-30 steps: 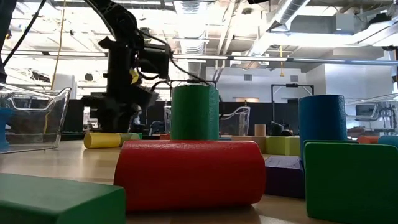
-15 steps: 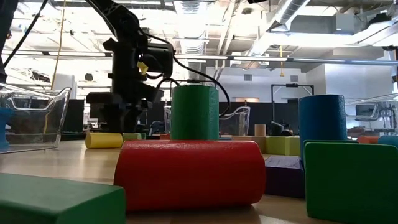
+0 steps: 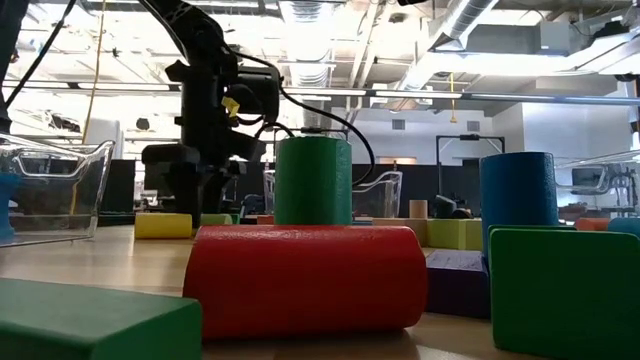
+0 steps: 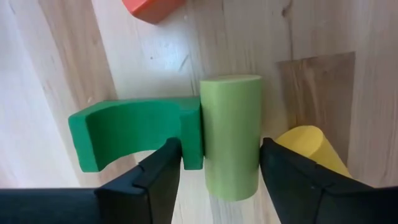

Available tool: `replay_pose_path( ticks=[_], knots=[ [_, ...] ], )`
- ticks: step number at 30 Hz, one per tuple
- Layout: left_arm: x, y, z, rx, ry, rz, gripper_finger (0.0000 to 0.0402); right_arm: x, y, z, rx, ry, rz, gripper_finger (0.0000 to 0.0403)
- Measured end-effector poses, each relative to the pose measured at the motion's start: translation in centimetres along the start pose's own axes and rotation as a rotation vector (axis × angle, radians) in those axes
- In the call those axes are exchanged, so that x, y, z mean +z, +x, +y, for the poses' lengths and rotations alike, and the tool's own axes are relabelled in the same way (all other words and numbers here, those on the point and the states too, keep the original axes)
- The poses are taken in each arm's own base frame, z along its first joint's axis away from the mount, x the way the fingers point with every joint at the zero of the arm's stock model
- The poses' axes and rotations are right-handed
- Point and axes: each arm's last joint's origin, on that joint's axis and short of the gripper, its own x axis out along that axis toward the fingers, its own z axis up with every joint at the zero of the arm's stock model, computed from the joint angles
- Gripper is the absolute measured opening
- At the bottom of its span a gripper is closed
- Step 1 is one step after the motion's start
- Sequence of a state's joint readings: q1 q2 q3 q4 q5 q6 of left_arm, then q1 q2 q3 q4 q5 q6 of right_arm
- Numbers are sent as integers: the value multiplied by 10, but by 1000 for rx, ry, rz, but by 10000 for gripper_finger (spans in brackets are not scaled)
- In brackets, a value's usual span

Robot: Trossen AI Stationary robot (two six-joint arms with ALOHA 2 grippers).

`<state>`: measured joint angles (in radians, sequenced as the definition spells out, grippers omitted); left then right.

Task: Sort blocks by size
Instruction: Put the light green cylindrical block into the right transparent bin

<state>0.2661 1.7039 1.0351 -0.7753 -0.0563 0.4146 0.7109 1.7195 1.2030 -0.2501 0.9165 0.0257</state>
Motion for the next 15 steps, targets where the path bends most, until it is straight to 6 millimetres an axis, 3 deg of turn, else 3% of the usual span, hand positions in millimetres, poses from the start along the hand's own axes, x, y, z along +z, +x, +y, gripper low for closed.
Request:
replay_pose_path(
  ticks=[15],
  knots=[
    [2, -1, -11, -21, -24, 22, 260, 0, 0, 0, 0, 0, 0, 191]
  ],
)
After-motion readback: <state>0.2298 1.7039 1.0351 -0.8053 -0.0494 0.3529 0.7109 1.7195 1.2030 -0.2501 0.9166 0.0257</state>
